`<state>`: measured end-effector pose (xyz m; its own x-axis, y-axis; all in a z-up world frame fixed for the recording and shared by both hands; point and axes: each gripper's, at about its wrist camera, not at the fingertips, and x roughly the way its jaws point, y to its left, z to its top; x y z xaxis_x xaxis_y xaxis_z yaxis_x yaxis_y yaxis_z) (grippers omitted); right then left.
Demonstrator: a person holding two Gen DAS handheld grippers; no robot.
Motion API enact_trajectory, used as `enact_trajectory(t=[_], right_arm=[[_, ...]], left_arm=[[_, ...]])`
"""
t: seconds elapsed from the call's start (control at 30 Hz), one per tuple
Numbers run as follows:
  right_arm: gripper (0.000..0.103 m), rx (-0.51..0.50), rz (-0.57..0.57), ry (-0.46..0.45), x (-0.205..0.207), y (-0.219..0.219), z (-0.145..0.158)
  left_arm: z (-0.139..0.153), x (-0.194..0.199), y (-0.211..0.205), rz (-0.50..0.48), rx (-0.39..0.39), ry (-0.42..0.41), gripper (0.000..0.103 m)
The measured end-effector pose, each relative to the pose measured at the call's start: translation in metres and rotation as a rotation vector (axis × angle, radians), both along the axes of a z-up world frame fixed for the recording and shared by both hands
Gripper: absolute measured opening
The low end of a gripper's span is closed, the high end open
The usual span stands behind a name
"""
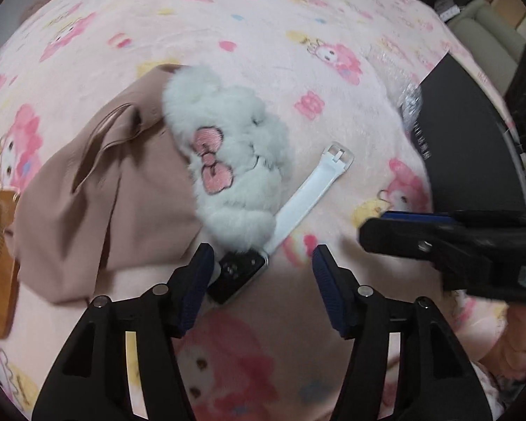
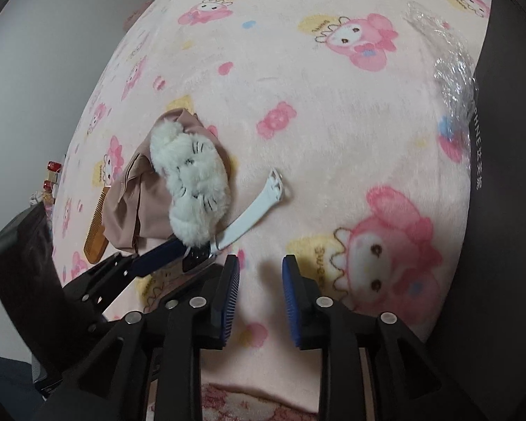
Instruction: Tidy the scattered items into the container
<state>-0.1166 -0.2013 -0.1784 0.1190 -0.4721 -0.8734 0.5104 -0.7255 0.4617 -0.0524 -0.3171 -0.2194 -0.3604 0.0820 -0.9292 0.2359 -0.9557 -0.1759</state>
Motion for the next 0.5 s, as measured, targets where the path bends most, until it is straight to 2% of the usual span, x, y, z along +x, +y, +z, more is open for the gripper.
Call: enact_trajectory(t=[0.07,0.1,0.17,0.2,0.23,0.37,0.47,0.5], right_arm=[[0.024,0.013,-0.007,0.013,0.001,0.000,0.002],[0.024,0.017,-0.011,0.018,0.002,0.000,0.004],[0.024,0.006,-0.014,0.019,0.004,0.002,0.009],[0.024,-0.008,-0.011,0.012,0.006,0.003,0.011],[0.026,-0.013,-0.006,0.010,0.008,0.004,0.014],[0.029,-0.026,0.004,0.029,0.013,0.006,0.022],[0.029,-0.019,-0.014,0.006,0.004,0.007,0.018],[0.029,-0.015,-0.022,0.006,0.002,0.007,0.016]], left_arm=[[-0.005,-0.005,0.006,-0.012,-0.066,-0.021,0.040],[-0.006,-0.006,0.008,-0.021,-0.070,-0.021,0.033],[-0.003,-0.005,0.009,-0.026,-0.039,-0.002,0.025],[0.000,-0.004,0.008,-0.022,-0.016,0.013,0.014],[0.005,-0.001,0.007,-0.020,0.033,0.039,0.007],[0.026,0.017,-0.009,0.051,0.193,0.148,0.004],[0.041,0.042,-0.025,0.146,0.276,0.221,0.003],[0.045,0.051,-0.031,0.174,0.300,0.244,0.000]])
